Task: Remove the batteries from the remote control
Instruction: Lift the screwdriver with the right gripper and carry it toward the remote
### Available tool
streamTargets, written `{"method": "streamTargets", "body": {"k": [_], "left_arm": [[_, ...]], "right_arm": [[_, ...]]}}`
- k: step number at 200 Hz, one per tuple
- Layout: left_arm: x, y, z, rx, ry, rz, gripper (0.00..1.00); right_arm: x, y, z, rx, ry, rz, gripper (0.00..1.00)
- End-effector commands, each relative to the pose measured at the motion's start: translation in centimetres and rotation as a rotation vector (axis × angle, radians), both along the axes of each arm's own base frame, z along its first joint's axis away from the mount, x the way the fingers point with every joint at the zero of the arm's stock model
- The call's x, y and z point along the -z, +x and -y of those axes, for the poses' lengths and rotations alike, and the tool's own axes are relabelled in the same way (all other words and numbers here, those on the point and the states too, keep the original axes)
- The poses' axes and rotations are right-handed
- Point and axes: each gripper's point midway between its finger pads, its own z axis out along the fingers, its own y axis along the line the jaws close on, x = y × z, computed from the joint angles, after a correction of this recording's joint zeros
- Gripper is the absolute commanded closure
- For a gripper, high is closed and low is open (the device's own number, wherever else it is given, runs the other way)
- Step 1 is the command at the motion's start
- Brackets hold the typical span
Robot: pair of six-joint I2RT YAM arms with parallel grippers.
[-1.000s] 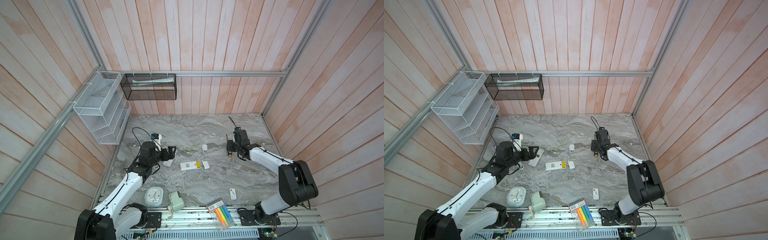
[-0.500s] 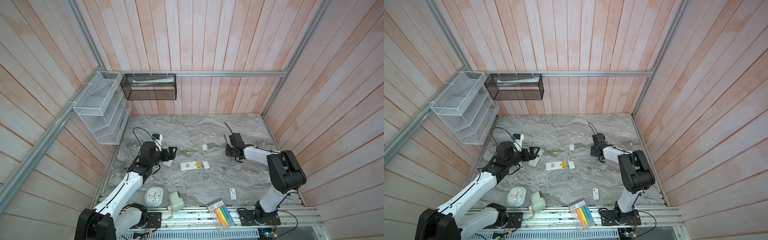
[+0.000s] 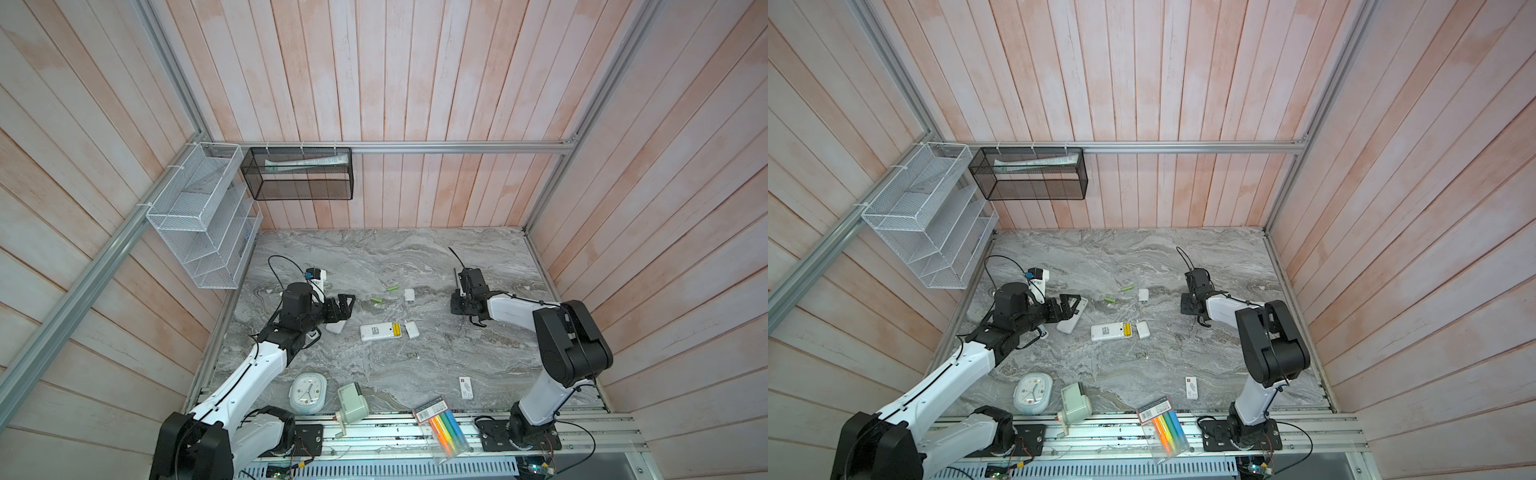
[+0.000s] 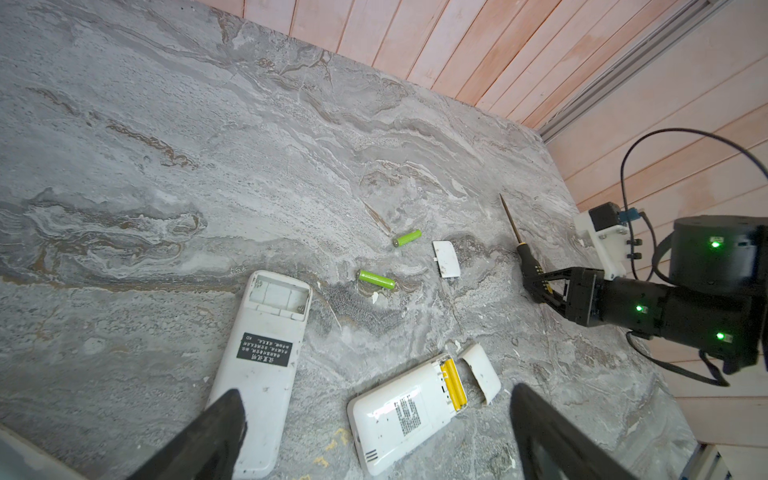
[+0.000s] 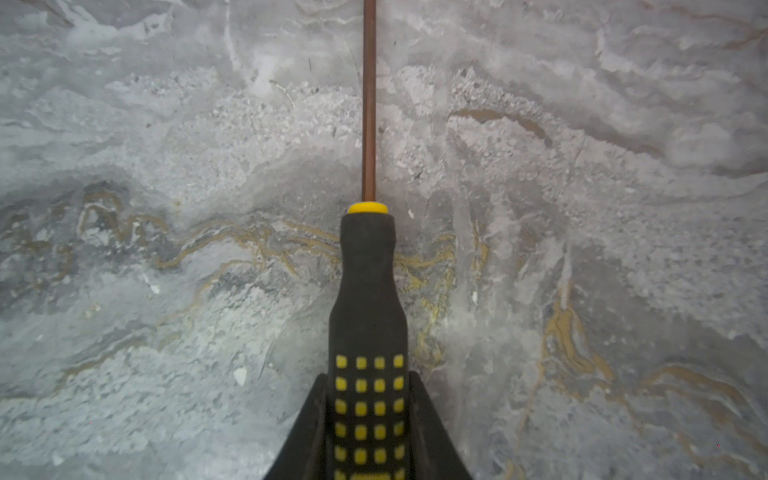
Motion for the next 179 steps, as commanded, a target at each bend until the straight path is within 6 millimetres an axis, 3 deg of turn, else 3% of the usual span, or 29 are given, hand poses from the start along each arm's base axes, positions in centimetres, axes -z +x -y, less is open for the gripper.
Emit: {"method": "streamTargets", "body": {"k": [1, 47, 112, 179], "left_arm": [[-1.6, 0.6, 0.4, 0.008, -0.03, 0.035, 0.0], [-1.7, 0.6, 0.7, 0.008, -0.062, 0.007, 0.01], [-2.1, 0.8, 2.7, 0.057, -0.203, -0.051, 0.06], [-3.7, 1.1, 4.7, 0.112, -0.325, -0.031, 0.12]], "right_arm": [[-2.4, 0.1, -1.4, -0.073, 0.048, 0.059, 1.0], [-5.2, -1.8, -4.6, -0.24, 0.064, 0.102, 1.0], [-9.5, -7.0, -12.8, -0.568, 0.06, 0.232, 1.0], [-10.4, -10.5, -17.7, -0.706, 0.048, 0.261, 1.0]]}}
